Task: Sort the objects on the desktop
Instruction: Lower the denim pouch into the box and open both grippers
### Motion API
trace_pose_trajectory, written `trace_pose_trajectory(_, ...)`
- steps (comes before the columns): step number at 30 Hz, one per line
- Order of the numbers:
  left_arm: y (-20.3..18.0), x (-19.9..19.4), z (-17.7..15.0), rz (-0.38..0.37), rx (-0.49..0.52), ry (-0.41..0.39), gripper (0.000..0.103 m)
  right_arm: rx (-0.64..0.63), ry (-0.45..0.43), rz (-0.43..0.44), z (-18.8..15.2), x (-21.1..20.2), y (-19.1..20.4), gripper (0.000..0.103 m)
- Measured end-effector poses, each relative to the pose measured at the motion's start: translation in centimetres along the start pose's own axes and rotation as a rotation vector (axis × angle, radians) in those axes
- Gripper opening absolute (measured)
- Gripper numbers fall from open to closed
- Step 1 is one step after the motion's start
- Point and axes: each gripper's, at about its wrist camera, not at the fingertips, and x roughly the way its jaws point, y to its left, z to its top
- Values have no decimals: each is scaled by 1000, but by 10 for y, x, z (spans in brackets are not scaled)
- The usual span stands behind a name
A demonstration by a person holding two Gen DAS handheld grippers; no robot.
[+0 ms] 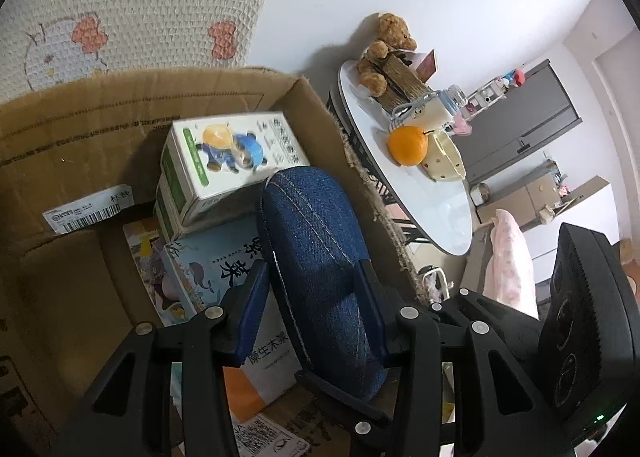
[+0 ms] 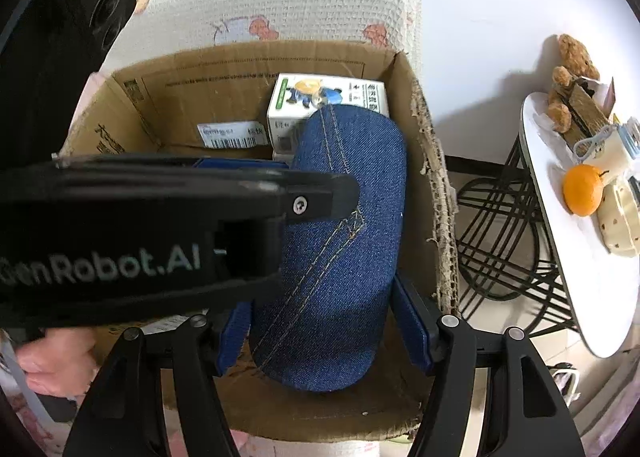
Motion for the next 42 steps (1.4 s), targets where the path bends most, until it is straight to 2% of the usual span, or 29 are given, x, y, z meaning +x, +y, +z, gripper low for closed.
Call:
trace_pose_trajectory(2,11,12,-2,106,-63,32,47,-17,26,5,1,4,1,65)
trace_pose_trajectory(3,19,21,-3,100,-115,73,48,-29,32,15,1,5,2,64)
trace_pose_trajectory(5,33,25,-4,16,-206,88,48,-35,48,17,1,5,1,63)
trace_pose_trajectory(7,43,23,-3,2,-266,88,48,-31,55,39,1,4,-2,63)
trace_pose_trajectory(10,49,13,0,43,-291,37,48,-18,62,60,2,2,-7,63)
trace_pose_trajectory(13,53,10,1,-2,-317,34,46,-30,79,63,4,4,-7,63)
trace_pose_trajectory(15,55,12,1,-29,-334,56,39,-45,89,54,5,4,-6,63)
trace_pose_trajectory(18,54,18,0,-30,-328,82,32,-67,99,37,7,2,-5,63)
trace_pose_trajectory(19,52,19,-1,-37,-324,81,31,-66,102,44,10,1,-5,60)
trace_pose_trajectory(20,51,20,-1,-47,-318,85,30,-66,106,51,10,-1,-5,55)
trace_pose_trajectory(22,46,24,-1,-60,-301,105,30,-82,118,56,12,-3,-5,33)
trace_pose_trajectory(25,39,26,2,-44,-264,108,30,-143,141,38,12,-1,3,25)
trace_pose_trajectory(34,38,37,2,-33,-272,119,31,-185,215,19,8,21,6,24)
trace_pose_trajectory(42,37,39,4,-33,-282,122,31,-182,230,19,10,22,3,24)
